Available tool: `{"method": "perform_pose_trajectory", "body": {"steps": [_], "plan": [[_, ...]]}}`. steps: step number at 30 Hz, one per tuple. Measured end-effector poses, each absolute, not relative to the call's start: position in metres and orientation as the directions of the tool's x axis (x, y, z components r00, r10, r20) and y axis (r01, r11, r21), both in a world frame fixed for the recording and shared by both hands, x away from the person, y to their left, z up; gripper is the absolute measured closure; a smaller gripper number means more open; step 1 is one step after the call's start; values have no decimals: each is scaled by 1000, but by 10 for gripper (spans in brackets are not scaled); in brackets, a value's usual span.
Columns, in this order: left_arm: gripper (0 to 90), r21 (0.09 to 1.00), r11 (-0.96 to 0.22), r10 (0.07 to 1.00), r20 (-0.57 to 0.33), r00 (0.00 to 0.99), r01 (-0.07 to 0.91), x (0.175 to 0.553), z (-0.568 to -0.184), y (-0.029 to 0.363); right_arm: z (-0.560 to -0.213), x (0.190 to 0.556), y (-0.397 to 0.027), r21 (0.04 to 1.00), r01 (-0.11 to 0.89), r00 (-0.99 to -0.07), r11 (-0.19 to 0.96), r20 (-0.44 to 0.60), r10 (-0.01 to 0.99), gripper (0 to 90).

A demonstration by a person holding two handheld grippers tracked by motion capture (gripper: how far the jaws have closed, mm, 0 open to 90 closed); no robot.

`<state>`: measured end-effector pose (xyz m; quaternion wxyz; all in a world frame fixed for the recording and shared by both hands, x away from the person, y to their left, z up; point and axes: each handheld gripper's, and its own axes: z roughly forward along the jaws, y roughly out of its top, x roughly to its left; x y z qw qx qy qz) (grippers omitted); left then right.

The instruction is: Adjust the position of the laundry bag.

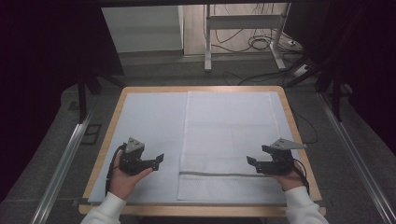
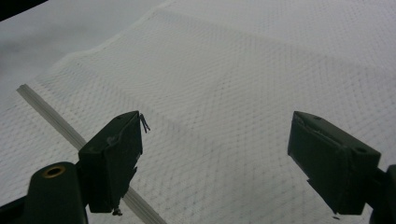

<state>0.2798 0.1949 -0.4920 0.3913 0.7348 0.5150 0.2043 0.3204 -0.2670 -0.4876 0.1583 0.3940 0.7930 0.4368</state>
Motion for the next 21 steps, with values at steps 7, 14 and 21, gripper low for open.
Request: {"method": "perform_pose_trajectory", "body": {"steps": [7,14,21], "plan": [[161,760,-148,913,-141,383,633,282,-496,197,-488,321,-270,816,504,-612,283,106,784,206],[201,755,-130,904,-177,390,643,275,-489,201,-482,319,-270,815,516,-604,265,127,787,225],[202,765,-117,899,-189,394,634,279,-486,199,-483,320,-269,817,526,-590,238,149,794,238]]}}
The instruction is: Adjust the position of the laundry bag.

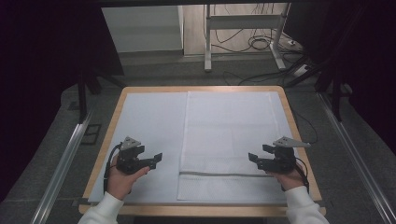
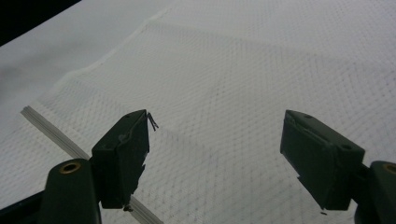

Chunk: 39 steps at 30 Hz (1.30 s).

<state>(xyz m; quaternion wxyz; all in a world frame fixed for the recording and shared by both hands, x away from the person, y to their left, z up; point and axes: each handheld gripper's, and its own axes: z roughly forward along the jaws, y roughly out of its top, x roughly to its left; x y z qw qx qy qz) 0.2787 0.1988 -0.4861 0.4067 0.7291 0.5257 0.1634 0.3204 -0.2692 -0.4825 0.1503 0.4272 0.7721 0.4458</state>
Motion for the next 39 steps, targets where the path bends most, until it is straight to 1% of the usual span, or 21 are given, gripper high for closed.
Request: {"method": "perform_pose_trajectory", "body": {"steps": [5,8,9,11,12,17,19,23,30,32,39], "plan": [[201,764,-129,899,-179,400,633,280,-489,195,-486,322,-268,808,529,-597,260,136,791,242],[190,765,-129,901,-176,397,630,280,-489,195,-486,321,-269,811,526,-595,257,134,792,242],[188,768,-125,904,-173,391,629,280,-487,196,-484,319,-271,811,532,-590,243,148,794,242],[191,768,-116,906,-178,385,629,279,-486,196,-483,317,-273,815,532,-584,231,156,797,242],[194,763,-107,902,-195,385,637,279,-484,197,-483,317,-274,816,531,-584,228,158,797,242],[206,752,-112,897,-205,392,649,282,-484,192,-482,316,-276,817,530,-576,226,151,804,242],[209,739,-124,889,-213,405,662,284,-487,187,-481,316,-276,817,530,-573,229,146,806,242],[245,731,-119,884,-230,407,672,285,-487,180,-480,315,-279,817,530,-560,228,136,817,238],[250,702,-158,868,-236,436,695,289,-489,163,-478,315,-284,820,529,-546,217,133,827,238],[248,693,-194,863,-216,456,694,292,-490,153,-478,315,-285,821,530,-544,214,135,829,238],[250,674,-210,856,-224,466,708,298,-494,140,-478,315,-286,821,527,-542,218,127,831,238]]}}
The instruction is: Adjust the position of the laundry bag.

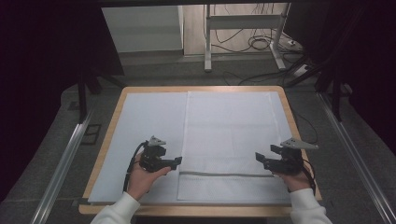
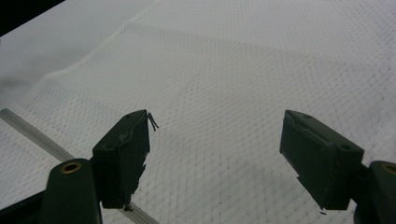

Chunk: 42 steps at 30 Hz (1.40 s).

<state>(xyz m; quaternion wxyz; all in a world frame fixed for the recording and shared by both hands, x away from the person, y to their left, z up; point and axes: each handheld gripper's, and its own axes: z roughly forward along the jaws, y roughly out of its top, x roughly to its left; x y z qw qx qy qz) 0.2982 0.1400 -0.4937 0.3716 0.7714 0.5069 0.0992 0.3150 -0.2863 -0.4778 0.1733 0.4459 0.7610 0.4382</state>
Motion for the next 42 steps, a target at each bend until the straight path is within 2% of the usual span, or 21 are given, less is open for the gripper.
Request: {"method": "perform_pose_trajectory", "body": {"steps": [3,8,17,38,42], "plan": [[266,662,-216,856,-225,465,718,301,-497,135,-479,316,-286,820,528,-543,222,125,830,238],[279,630,-194,848,-278,452,752,312,-502,132,-478,315,-285,819,528,-545,225,124,830,238],[313,594,-223,842,-282,460,773,319,-511,123,-478,316,-286,818,533,-536,219,126,835,238],[461,565,-240,828,-305,470,790,320,-518,115,-476,316,-287,818,535,-520,210,123,845,237],[483,561,-243,834,-296,466,791,319,-520,114,-473,314,-284,820,521,-525,238,89,846,237]]}}
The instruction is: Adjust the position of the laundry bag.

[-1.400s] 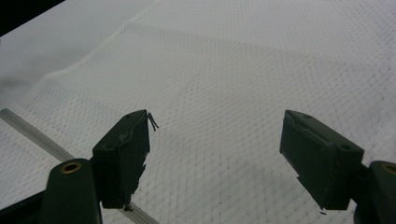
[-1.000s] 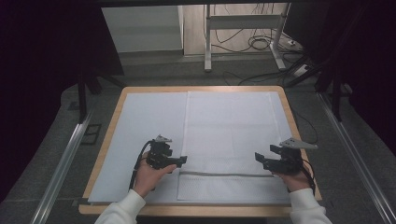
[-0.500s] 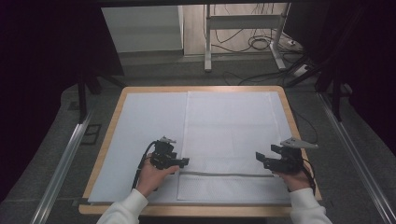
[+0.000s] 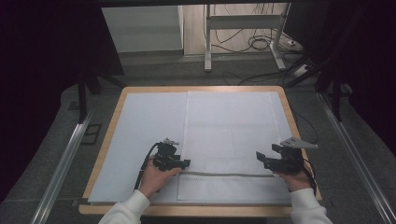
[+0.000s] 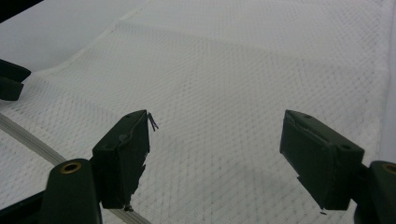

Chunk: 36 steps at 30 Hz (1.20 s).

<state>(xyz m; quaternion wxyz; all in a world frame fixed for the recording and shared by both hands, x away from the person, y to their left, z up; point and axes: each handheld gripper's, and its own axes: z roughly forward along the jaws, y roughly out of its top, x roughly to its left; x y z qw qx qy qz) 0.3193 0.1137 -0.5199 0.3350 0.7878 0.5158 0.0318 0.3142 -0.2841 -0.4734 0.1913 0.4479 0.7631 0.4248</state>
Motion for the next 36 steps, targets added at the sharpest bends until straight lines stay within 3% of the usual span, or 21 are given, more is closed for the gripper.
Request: {"method": "perform_pose_trajectory", "body": {"steps": [7,13,19,36], "plan": [[533,561,-242,835,-295,465,792,320,-523,111,-472,314,-282,821,515,-534,246,83,841,237],[718,568,-251,821,-304,484,783,323,-525,104,-472,314,-283,823,514,-530,241,84,844,237],[833,579,-252,815,-305,492,776,325,-528,107,-471,314,-286,825,515,-523,234,85,848,237],[894,592,-244,806,-316,500,768,325,-530,111,-466,317,-292,806,550,-473,216,88,877,239]]}}
